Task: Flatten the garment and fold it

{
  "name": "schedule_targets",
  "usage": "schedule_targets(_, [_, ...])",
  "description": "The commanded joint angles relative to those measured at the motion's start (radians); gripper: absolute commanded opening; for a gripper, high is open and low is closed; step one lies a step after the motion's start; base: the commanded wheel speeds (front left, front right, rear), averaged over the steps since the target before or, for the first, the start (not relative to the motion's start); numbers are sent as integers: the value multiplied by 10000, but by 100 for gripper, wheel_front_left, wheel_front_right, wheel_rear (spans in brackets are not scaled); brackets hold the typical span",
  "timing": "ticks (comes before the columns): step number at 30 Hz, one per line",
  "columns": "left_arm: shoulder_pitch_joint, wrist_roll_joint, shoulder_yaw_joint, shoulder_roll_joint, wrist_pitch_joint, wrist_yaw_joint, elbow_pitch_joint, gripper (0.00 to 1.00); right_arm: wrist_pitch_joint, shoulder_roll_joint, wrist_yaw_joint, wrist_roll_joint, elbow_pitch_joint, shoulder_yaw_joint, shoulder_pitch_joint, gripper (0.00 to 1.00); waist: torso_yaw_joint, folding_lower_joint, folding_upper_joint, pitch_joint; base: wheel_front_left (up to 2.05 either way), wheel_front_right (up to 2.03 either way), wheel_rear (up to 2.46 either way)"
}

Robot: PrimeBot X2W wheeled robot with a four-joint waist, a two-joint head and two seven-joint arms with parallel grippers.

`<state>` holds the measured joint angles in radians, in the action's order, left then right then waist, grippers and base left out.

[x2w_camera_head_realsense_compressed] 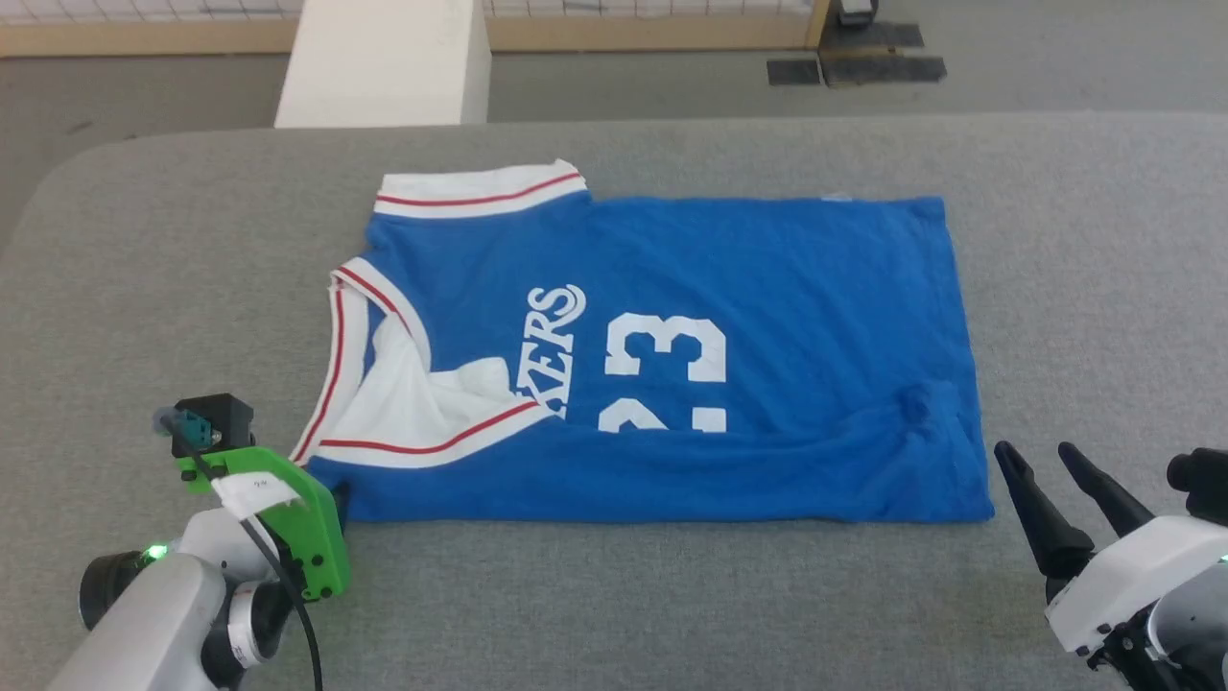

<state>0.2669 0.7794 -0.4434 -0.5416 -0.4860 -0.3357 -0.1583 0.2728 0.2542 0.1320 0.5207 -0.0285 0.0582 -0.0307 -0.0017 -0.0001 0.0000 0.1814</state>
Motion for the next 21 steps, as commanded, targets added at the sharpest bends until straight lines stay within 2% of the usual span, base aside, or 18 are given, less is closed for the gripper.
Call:
schedule_targets(1, [189, 65, -97, -195, -408, -44, -28, 100, -21, 52, -13, 95, -60, -25, 182, 100, -209, 1, 0, 348, 0, 0, 0])
schedule_targets(6, [351, -45, -427, -492, -1263, -124, 6, 100, -72, 123, -13, 180, -83, -31, 336, 100, -347, 1, 0, 768, 0, 0, 0])
schedule_targets(10, [162, 189, -597, -471, -1938, -269, -14, 100, -111, 185, -13, 231, -63, -64, 471, 100, -406, 1, 0, 991, 0, 0, 0])
schedule_targets(11, [105, 267, -621, -455, -2102, -322, -9, 81, -117, 202, -13, 236, -45, -72, 500, 100, -409, 1, 0, 1020, 0, 0, 0])
schedule_targets(12, [77, 299, -636, -455, -2174, -342, 14, 23, -119, 217, -13, 238, -35, -79, 519, 100, -407, 1, 0, 1040, 0, 0, 0])
schedule_targets(13, [37, 379, -629, -435, -2256, -354, 36, 0, -98, 239, -13, 234, -20, -96, 532, 100, -399, 1, 0, 1049, 0, 0, 0])
schedule_targets(18, [47, 417, -537, -416, -2092, -357, 269, 0, 117, 346, -13, 116, -51, -65, 525, 100, -305, 1, 0, 919, 0, 0, 0])
schedule_targets(21, [81, 424, -400, -459, -1912, -370, 530, 0, 703, 464, -13, -163, -160, -92, 517, 100, -284, 1, 0, 728, 0, 0, 0])
